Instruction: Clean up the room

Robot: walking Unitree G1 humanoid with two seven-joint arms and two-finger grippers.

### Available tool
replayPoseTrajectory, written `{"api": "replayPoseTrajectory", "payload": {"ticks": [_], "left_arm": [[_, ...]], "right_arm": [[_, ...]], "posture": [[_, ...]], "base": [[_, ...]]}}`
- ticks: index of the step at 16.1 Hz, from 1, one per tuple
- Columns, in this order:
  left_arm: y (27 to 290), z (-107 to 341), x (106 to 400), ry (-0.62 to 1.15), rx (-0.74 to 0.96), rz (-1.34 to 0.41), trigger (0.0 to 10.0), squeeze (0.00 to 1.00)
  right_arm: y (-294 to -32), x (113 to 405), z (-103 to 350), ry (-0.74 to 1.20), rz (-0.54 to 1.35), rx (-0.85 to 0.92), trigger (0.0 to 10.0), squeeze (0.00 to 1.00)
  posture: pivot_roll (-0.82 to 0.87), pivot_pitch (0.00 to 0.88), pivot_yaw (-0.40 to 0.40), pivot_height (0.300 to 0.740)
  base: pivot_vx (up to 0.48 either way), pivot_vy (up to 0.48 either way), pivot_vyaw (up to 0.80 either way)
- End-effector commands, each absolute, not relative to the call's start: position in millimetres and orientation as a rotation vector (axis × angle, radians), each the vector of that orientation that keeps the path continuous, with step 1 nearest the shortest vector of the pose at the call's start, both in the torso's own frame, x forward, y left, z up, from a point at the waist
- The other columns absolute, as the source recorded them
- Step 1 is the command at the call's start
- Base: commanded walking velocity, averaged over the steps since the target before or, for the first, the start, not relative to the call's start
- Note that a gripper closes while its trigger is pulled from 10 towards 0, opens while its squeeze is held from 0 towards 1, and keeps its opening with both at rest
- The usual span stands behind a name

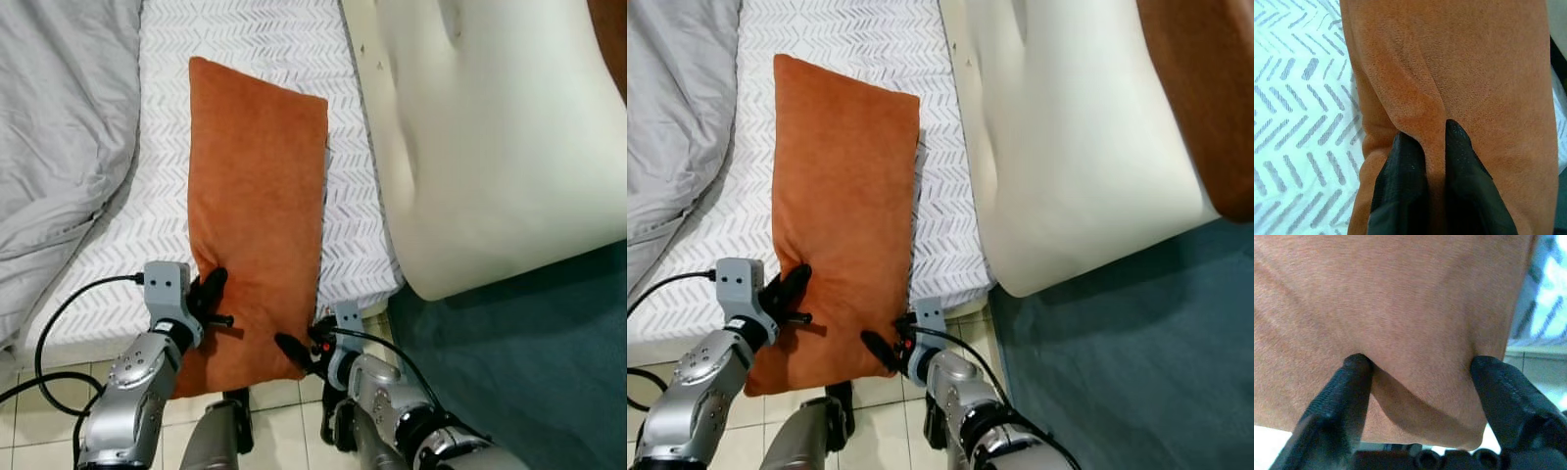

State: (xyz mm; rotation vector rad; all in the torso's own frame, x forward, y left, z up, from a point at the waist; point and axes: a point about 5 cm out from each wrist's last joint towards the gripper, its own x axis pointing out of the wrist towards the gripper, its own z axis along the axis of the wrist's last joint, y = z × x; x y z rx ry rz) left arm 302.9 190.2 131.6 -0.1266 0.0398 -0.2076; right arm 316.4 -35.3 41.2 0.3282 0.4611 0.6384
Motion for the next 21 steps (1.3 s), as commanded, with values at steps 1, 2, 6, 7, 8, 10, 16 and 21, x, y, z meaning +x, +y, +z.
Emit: {"api": "replayPoseTrajectory", "payload": {"ticks": [1, 2, 6, 7, 8, 10, 16, 21], "left_arm": [[204, 131, 295, 0.043, -0.178, -0.134, 10.0, 0.0], [205, 132, 295, 0.039, -0.192, -0.124, 10.0, 0.0], [208, 136, 291, 0.034, -0.229, -0.098, 10.0, 0.0], [208, 136, 289, 0.038, -0.232, -0.096, 10.0, 0.0], [208, 135, 289, 0.042, -0.231, -0.097, 10.0, 0.0], [208, 134, 287, 0.048, -0.23, -0.098, 10.0, 0.0], [209, 135, 287, 0.05, -0.231, -0.096, 10.0, 0.0], [209, 135, 287, 0.05, -0.231, -0.096, 10.0, 0.0]], "right_arm": [[83, 252, 44, 0.611, 0.8, 0.635, 0.0, 0.0], [82, 255, 45, 0.607, 0.784, 0.65, 0.0, 0.0], [73, 269, 51, 0.591, 0.707, 0.736, 0.0, 0.0], [71, 272, 52, 0.585, 0.692, 0.741, 0.0, 0.0], [69, 273, 52, 0.584, 0.683, 0.749, 0.0, 0.0], [64, 278, 53, 0.581, 0.65, 0.775, 0.0, 0.0], [63, 279, 53, 0.582, 0.642, 0.781, 0.0, 0.0], [63, 279, 53, 0.582, 0.642, 0.781, 0.0, 0.0]], "posture": [[0.14, 0.646, -0.131, 0.74], [0.14, 0.645, -0.133, 0.74], [0.14, 0.646, -0.14, 0.74], [0.13, 0.646, -0.143, 0.74], [0.13, 0.646, -0.143, 0.74], [0.13, 0.646, -0.146, 0.74], [0.13, 0.649, -0.148, 0.74], [0.13, 0.649, -0.148, 0.74]], "base": [[0.0, 0.0, 0.0], [0.0, 0.0, 0.0], [0.0, 0.0, 0.0], [0.0, 0.0, 0.0], [0.0, 0.0, 0.0], [0.0, 0.0, 0.0], [0.0, 0.0, 0.0], [0.0, 0.0, 0.0]]}}
